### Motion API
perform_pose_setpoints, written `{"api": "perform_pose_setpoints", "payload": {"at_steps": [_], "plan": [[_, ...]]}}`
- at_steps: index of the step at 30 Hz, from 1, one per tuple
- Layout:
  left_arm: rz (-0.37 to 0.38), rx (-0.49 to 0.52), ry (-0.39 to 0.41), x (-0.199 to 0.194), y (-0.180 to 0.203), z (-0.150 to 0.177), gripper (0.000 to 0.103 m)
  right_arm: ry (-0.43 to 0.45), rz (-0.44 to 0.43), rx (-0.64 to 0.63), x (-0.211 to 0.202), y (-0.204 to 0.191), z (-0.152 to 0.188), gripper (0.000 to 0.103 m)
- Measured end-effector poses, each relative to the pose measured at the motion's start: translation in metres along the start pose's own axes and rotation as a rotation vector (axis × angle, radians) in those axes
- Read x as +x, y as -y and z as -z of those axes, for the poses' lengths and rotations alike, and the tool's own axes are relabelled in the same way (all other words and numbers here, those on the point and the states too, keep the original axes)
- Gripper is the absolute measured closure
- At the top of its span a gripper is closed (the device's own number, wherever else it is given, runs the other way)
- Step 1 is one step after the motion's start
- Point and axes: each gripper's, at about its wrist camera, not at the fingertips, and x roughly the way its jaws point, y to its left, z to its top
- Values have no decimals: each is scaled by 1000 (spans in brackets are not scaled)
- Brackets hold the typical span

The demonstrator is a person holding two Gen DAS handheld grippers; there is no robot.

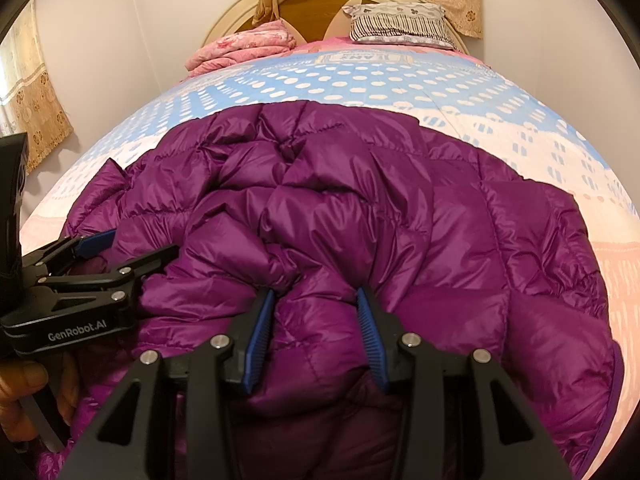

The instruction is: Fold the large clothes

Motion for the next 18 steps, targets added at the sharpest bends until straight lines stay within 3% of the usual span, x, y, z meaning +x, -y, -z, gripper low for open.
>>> {"api": "perform_pose_setpoints", "payload": {"at_steps": [4,7,9,13,18], "plan": [[-24,11,-15,-10,-3,-8,15,-32,-25,-10,-9,5,-6,53],[12,-19,49,-54,-15,-13,15,-5,-37,39,-45,15,-4,34],[10,24,83,-89,-20,-4,15,12,-33,56,-69,22,7,22],[-44,72,91,-128,-31,34,15,-31,9,59,-89,32,38,22],[-72,46,21,-141,-47,97,15,-44,48,74,-113,43,81,22]]}}
